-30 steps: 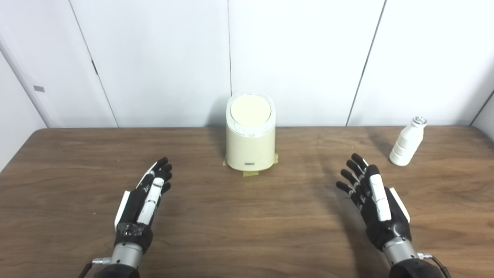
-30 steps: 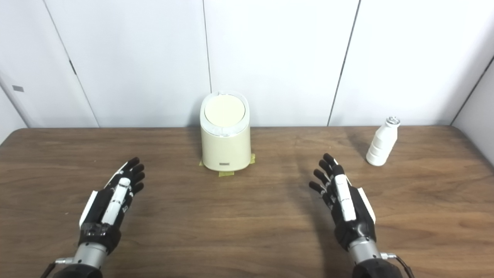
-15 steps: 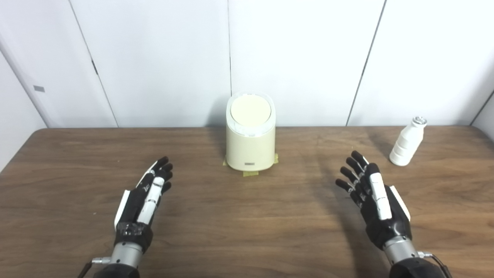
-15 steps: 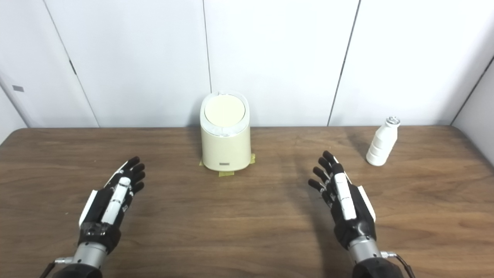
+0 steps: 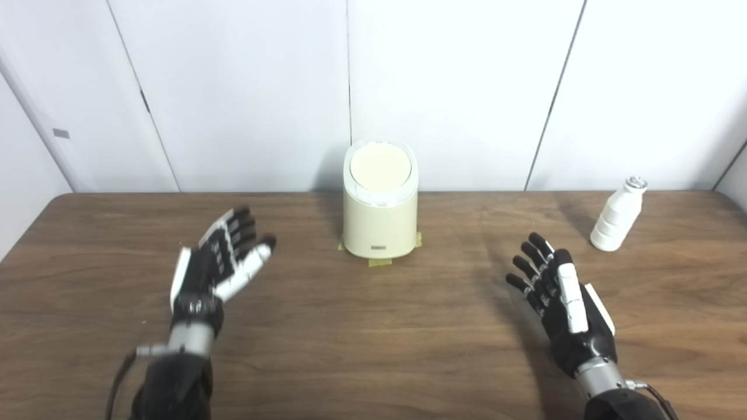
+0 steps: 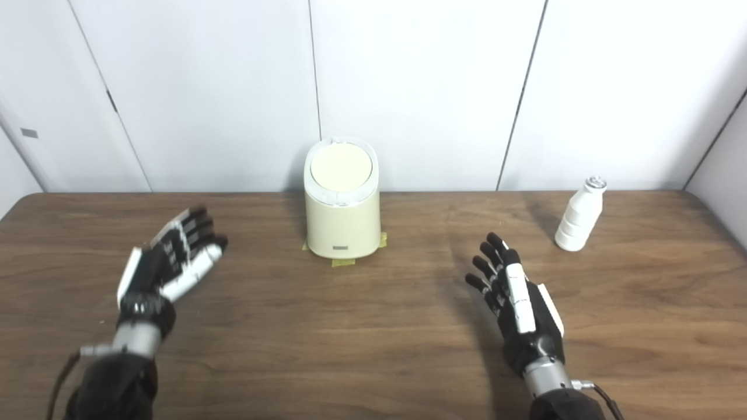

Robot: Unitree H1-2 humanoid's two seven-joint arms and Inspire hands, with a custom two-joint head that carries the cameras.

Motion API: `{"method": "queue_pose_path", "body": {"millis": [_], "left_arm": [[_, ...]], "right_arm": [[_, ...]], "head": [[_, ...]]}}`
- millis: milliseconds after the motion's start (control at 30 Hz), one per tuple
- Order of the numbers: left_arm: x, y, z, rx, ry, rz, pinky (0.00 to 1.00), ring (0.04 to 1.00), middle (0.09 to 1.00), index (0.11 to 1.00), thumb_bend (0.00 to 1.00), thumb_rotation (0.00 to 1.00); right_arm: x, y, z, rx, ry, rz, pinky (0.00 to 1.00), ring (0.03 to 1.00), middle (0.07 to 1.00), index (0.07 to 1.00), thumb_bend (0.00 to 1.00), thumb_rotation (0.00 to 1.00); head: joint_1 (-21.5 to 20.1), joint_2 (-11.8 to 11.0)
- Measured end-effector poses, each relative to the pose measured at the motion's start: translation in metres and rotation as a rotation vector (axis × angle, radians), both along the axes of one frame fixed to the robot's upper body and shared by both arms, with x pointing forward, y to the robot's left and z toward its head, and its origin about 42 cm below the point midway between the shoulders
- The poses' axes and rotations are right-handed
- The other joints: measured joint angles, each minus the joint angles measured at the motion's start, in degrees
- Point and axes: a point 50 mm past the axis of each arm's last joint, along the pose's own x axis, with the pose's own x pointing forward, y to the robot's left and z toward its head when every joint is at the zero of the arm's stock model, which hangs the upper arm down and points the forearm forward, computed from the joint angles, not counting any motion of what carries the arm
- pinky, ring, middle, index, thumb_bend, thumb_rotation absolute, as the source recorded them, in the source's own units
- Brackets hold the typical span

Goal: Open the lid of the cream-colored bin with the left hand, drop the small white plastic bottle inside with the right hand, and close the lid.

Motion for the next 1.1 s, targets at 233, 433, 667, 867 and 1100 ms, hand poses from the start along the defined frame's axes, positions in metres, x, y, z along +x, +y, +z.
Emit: {"method": "queue_pose_path", "body": {"millis": [233, 433, 667, 867, 1100], "left_arm": [[0.041, -0.013, 0.051, 0.069, -0.112, -0.074, 0.81, 0.883, 0.907, 0.943, 0.72, 0.22], [0.072, -0.025, 0.067, 0.123, -0.108, -0.116, 0.79, 0.871, 0.905, 0.945, 0.77, 0.21], [0.106, -0.049, 0.079, 0.298, -0.071, -0.129, 0.78, 0.854, 0.892, 0.918, 0.85, 0.06], [0.133, -0.075, 0.089, 0.447, -0.043, -0.148, 0.7, 0.851, 0.908, 0.926, 0.87, 0.03], [0.15, -0.095, 0.088, 0.589, 0.002, -0.186, 0.7, 0.835, 0.898, 0.912, 0.9, 0.02]], "right_arm": [[0.0, 0.0, 0.001, 0.0, -0.025, -0.006, 0.86, 0.931, 0.953, 0.942, 0.57, 0.87], [-0.001, -0.001, 0.0, -0.002, -0.022, -0.007, 0.86, 0.931, 0.953, 0.935, 0.58, 0.86], [-0.002, -0.002, -0.001, -0.006, -0.022, -0.009, 0.87, 0.931, 0.95, 0.923, 0.57, 0.88], [-0.003, -0.003, -0.002, -0.007, -0.019, -0.009, 0.86, 0.93, 0.946, 0.928, 0.56, 0.88], [-0.004, -0.003, -0.002, -0.005, -0.016, -0.014, 0.86, 0.925, 0.938, 0.921, 0.55, 0.9]], "head": [[-0.1, -0.8], [0.0, -0.8], [0.4, -0.5], [0.2, -0.4], [0.4, -0.3]]}}
